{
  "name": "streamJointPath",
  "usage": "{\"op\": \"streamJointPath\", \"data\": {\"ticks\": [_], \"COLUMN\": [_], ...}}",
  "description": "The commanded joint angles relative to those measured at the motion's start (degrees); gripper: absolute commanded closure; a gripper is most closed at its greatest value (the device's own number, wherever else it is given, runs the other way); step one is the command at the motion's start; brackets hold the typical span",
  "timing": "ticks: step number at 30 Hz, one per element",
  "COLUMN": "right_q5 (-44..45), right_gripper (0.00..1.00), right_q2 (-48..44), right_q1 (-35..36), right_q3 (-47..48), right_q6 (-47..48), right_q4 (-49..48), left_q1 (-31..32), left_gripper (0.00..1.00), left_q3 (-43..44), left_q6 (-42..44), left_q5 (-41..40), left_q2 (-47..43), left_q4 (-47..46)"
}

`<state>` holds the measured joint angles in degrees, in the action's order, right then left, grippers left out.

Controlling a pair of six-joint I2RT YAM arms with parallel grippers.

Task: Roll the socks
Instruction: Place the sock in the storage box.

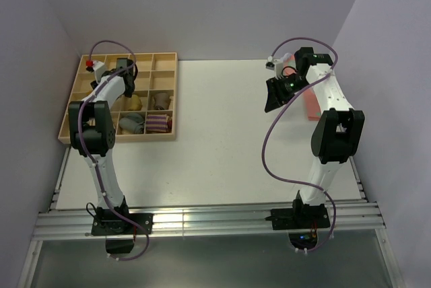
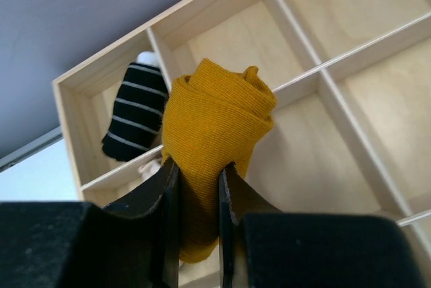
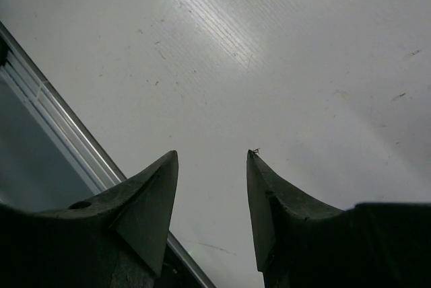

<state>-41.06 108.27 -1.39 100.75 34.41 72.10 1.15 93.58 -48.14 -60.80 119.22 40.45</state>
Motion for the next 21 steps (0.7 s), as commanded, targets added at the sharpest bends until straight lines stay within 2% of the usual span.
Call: {"op": "streamJointPath", "data": {"ticks": [1,5,14,21], "right_q5": [0.1,-0.2,0.5,0.5], "right_gripper": [0.48,0.48,0.48,0.48], "right_q2": [-1.7,-0.6,0.1,-0.3], "right_q1": [-0.1,-0.1,-0.2,-0.1], "right_q3": [-0.4,-0.1,-1.3,-2.2], "right_q6": [0.7,0.9,1.3,1.2], "right_q4": [-1.8,-1.3,-2.5,-3.3], "left_q1": [-0.4,-0.4,-0.4,-0.8], "left_gripper": [1.00,1.00,1.00,1.00], "left_q3": [4.2,9.4,11.7,12.2], "left_q6": [3.5,3.2,2.8,7.4], "left_q5": [1.2,1.6,4.7,14.2], "left_q2": [1.5,5.9,11.7,13.9], "left_q4": [-2.1,0.9,1.8,-0.8]}}
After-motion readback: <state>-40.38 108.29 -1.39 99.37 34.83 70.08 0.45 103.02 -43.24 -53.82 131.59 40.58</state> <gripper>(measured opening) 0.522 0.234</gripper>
